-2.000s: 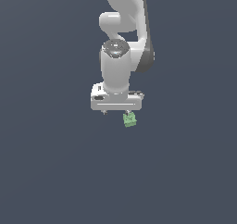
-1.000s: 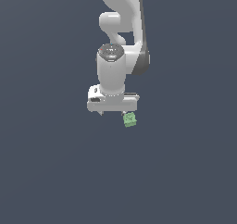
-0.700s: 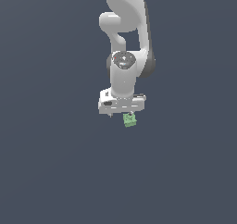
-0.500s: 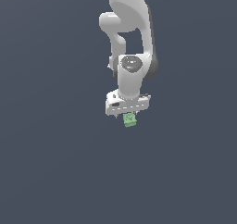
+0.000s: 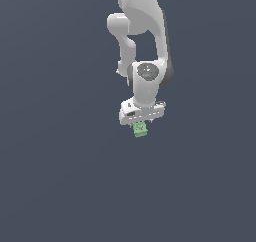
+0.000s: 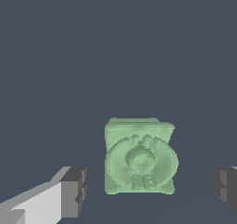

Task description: Pick up the object and move it to a goal position.

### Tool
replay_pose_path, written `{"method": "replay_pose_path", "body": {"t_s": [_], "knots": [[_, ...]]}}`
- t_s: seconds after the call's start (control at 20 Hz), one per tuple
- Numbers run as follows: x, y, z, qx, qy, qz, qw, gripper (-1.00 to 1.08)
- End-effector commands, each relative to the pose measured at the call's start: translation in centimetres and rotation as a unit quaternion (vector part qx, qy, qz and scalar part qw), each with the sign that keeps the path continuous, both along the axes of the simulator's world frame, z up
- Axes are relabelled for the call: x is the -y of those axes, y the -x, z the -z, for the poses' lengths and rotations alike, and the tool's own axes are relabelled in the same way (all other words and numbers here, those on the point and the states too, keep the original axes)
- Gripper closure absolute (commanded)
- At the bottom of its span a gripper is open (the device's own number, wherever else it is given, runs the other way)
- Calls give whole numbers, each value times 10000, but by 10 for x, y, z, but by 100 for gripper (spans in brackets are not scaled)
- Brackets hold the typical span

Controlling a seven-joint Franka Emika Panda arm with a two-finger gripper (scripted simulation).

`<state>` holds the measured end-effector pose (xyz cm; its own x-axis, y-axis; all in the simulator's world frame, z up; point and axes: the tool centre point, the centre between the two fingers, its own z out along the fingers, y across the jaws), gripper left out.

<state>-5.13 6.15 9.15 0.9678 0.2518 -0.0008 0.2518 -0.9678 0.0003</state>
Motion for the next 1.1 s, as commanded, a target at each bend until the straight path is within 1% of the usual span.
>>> {"method": "replay_pose_path", "body": {"t_s": [0.0, 0.5, 0.75, 0.8, 1.05], "knots": [[0, 0, 3, 0, 0, 2, 10000, -92], [-1, 2, 44, 3, -2, -15, 10000, -92], [-1, 1, 51, 3, -2, -18, 10000, -92], [-1, 1, 51, 3, -2, -18, 10000, 108], [-1, 1, 51, 3, -2, -18, 10000, 108]]}}
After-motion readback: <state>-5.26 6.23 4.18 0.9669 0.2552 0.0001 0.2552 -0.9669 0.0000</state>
